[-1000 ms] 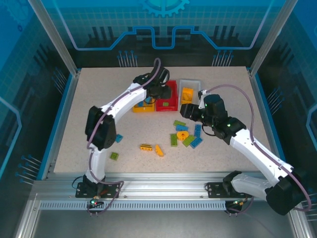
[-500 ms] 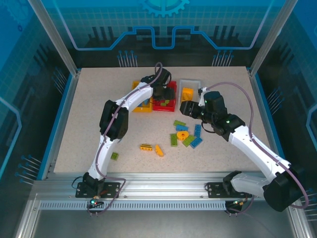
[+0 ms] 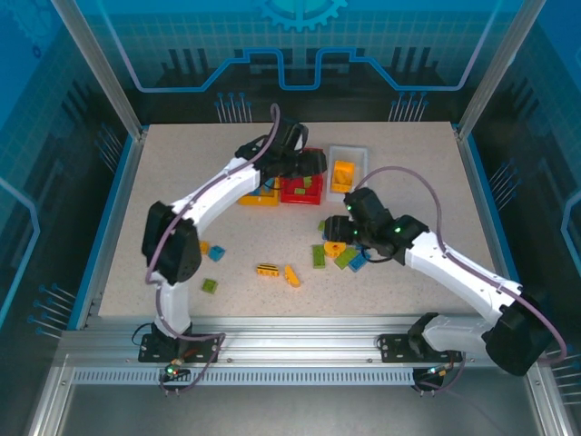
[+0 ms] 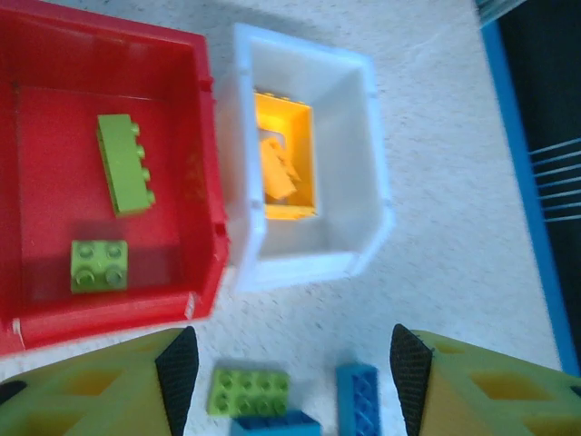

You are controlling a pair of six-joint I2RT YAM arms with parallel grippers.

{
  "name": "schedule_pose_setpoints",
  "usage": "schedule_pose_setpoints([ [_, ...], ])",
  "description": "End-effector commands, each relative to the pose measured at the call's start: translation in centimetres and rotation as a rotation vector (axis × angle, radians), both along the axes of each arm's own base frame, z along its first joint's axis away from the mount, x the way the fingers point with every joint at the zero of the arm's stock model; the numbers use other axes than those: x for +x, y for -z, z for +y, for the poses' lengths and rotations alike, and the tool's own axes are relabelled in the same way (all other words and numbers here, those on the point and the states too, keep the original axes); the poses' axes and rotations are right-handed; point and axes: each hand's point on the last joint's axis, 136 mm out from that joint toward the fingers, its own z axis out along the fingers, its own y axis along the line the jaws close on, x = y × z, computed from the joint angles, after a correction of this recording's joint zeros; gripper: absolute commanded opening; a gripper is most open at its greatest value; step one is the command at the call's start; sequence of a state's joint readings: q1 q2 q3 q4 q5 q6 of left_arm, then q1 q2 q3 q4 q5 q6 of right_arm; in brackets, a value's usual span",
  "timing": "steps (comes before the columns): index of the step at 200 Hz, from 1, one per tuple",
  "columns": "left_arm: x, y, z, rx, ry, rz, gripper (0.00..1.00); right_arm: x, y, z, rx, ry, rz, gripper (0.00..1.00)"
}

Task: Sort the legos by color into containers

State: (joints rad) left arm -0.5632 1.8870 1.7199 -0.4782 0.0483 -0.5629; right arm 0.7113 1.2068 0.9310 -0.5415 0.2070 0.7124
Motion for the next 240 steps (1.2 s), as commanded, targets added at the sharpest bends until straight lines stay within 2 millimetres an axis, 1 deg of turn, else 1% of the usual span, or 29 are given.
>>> schedule_pose_setpoints([
  [1, -3.5, -3.7, 1.9, -0.044, -0.071, -0.064, 0.61, -2.4, 0.9, 2.2, -0.038, -0.066, -0.004, 0.64],
  [5, -4.4, -3.8, 2.8, -0.042, -0.089, -0.063, 0.61, -2.8, 1.1, 3.2, -0.039, -0.103, -0.01, 0.63],
  [8, -4.9, -3.5, 3.3, -0.035, -0.103, -0.054, 0.61, -3.1, 1.3, 3.9, -0.042, -0.13, -0.014, 0.63],
  [10, -5.4, -3.9, 3.8, -0.036, -0.114, -0.06, 0.61, -3.3, 1.4, 4.4, -0.045, -0.151, -0.018, 0.63],
  [18, -7.0, -4.3, 5.8, -0.032, -0.16, -0.063, 0.6, -4.0, 2.0, 6.1, -0.056, -0.225, -0.027, 0.62],
  [19, -7.2, -3.9, 6.0, -0.027, -0.166, -0.058, 0.6, -4.1, 2.1, 6.3, -0.059, -0.235, -0.027, 0.62],
  [22, -8.0, -4.1, 6.7, -0.026, -0.18, -0.06, 0.61, -4.4, 2.4, 6.9, -0.064, -0.261, -0.028, 0.62],
  [24, -8.4, -3.9, 7.1, -0.023, -0.188, -0.054, 0.61, -4.6, 2.6, 7.3, -0.069, -0.278, -0.027, 0.62],
  [28, -9.2, -4.3, 8.0, -0.027, -0.208, -0.063, 0.61, -5.0, 3.0, 8.1, -0.076, -0.314, -0.022, 0.62],
  [34, -10.5, -3.9, 9.3, -0.02, -0.231, -0.053, 0.6, -5.6, 3.6, 9.1, -0.086, -0.362, -0.012, 0.62],
  [44, -12.8, -4.0, 11.3, -0.024, -0.26, -0.056, 0.6, -6.3, 4.7, 10.3, -0.12, -0.422, 0.01, 0.64],
  [55, -15.0, -3.6, 13.5, -0.016, -0.3, -0.05, 0.6, -6.7, 6.2, 11.1, -0.176, -0.455, 0.048, 0.65],
  [60, -16.0, -3.7, 14.3, -0.019, -0.312, -0.051, 0.6, -6.7, 7.0, 11.2, -0.205, -0.46, 0.072, 0.65],
  [67, -17.2, -3.2, 15.3, -0.015, -0.327, -0.045, 0.6, -6.8, 8.0, 11.3, -0.239, -0.468, 0.103, 0.65],
  [76, -18.7, -3.2, 16.6, -0.022, -0.345, -0.048, 0.6, -6.7, 9.3, 11.4, -0.275, -0.476, 0.132, 0.64],
  [94, -21.3, -2.9, 18.4, -0.04, -0.368, -0.035, 0.6, -6.9, 10.8, 12.1, -0.296, -0.499, 0.16, 0.61],
  [105, -22.4, -2.6, 19.2, -0.046, -0.379, -0.027, 0.59, -6.9, 11.4, 12.3, -0.3, -0.499, 0.172, 0.58],
  [113, -23.0, -2.3, 19.7, -0.043, -0.386, -0.02, 0.59, -6.8, 11.8, 12.5, -0.303, -0.496, 0.177, 0.54],
  [124, -23.6, -1.9, 20.0, -0.042, -0.385, -0.009, 0.59, -6.6, 12.4, 12.4, -0.316, -0.485, 0.188, 0.49],
  [140, -23.9, -1.7, 19.9, -0.053, -0.379, -0.005, 0.59, -6.4, 13.1, 12.2, -0.34, -0.466, 0.197, 0.41],
  [154, -23.8, -1.8, 19.9, -0.055, -0.377, -0.005, 0.59, -6.1, 13.0, 12.0, -0.351, -0.452, 0.187, 0.34],
  [166, -23.7, -1.9, 19.6, -0.06, -0.372, -0.005, 0.59, -5.7, 12.3, 11.7, -0.358, -0.432, 0.165, 0.26],
  [175, -23.4, -2.1, 19.4, -0.065, -0.37, -0.008, 0.59, -5.3, 11.4, 11.3, -0.365, -0.41, 0.142, 0.24],
  [182, -23.2, -2.2, 19.1, -0.071, -0.364, -0.008, 0.59, -4.9, 10.1, 10.7, -0.366, -0.387, 0.114, 0.23],
  [196, -22.6, -2.4, 18.4, -0.083, -0.349, -0.006, 0.6, -3.6, 7.4, 9.0, -0.362, -0.324, 0.065, 0.21],
  [205, -22.1, -2.4, 17.6, -0.092, -0.331, -0.003, 0.6, -2.4, 5.6, 7.5, -0.347, -0.278, 0.042, 0.21],
  [218, -21.2, -2.6, 16.1, -0.111, -0.289, -0.002, 0.6, 0.0, 3.2, 5.2, -0.314, -0.207, 0.011, 0.2],
  [223, -20.8, -2.8, 15.4, -0.118, -0.268, -0.002, 0.6, 0.9, 2.5, 4.5, -0.301, -0.184, 0.004, 0.2],
  [240, -19.0, -3.3, 13.2, -0.137, -0.212, -0.007, 0.6, 5.0, 0.4, 1.5, -0.27, -0.082, -0.019, 0.2],
])
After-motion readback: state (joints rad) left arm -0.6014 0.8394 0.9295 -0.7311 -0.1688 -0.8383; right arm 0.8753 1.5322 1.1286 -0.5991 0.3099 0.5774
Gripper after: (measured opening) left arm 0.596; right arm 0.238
